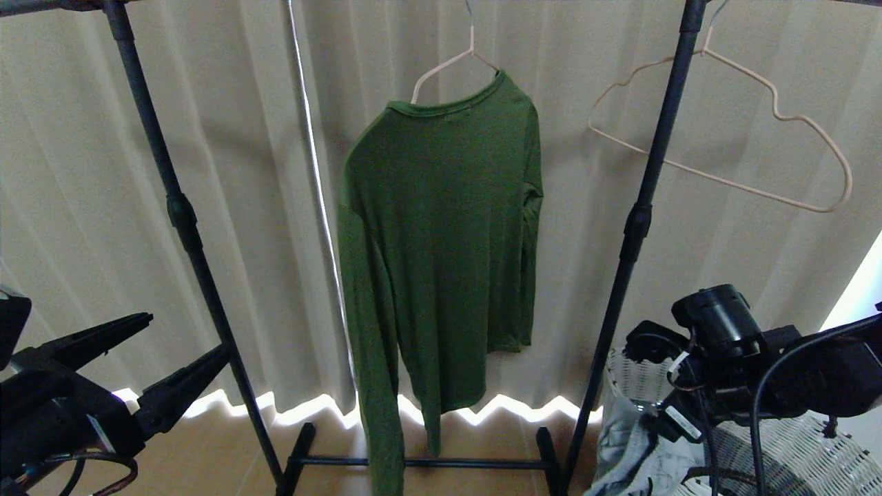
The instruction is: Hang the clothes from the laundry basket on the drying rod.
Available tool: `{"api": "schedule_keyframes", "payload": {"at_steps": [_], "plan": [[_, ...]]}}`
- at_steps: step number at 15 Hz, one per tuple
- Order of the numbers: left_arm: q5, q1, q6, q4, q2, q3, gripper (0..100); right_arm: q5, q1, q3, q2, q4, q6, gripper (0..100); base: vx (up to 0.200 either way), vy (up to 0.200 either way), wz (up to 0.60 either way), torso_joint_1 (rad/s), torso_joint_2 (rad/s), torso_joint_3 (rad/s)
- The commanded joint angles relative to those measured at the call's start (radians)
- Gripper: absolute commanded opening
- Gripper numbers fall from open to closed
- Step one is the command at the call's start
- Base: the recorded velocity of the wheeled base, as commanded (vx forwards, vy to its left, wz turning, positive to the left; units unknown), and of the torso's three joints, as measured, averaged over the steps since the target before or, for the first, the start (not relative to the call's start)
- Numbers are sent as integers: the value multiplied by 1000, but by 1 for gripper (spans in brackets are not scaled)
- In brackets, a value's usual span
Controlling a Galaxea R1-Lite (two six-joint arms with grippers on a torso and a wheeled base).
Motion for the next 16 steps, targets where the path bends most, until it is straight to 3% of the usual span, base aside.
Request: {"api": "schedule_keyframes", "payload": {"at_steps": [1, 8, 13, 14, 16], "plan": [[0, 0, 0, 0, -1, 0, 100, 1, 4, -8, 16, -2, -1, 100, 0, 0, 0, 0, 0, 0], [0, 2, 0, 0, 0, 2, 100, -13, -65, -41, 140, -2, -2, 100, 0, 0, 0, 0, 0, 0], [0, 2, 0, 0, 0, 0, 100, -10, -65, -57, 160, -2, -2, 100, 0, 0, 0, 0, 0, 0], [0, 2, 0, 0, 0, 0, 100, -10, -65, -54, 160, -2, -2, 0, 0, 0, 0, 0, 0, 0], [0, 2, 0, 0, 0, 2, 100, -10, -63, -45, 137, -2, -1, 0, 0, 0, 0, 0, 0, 0]]}}
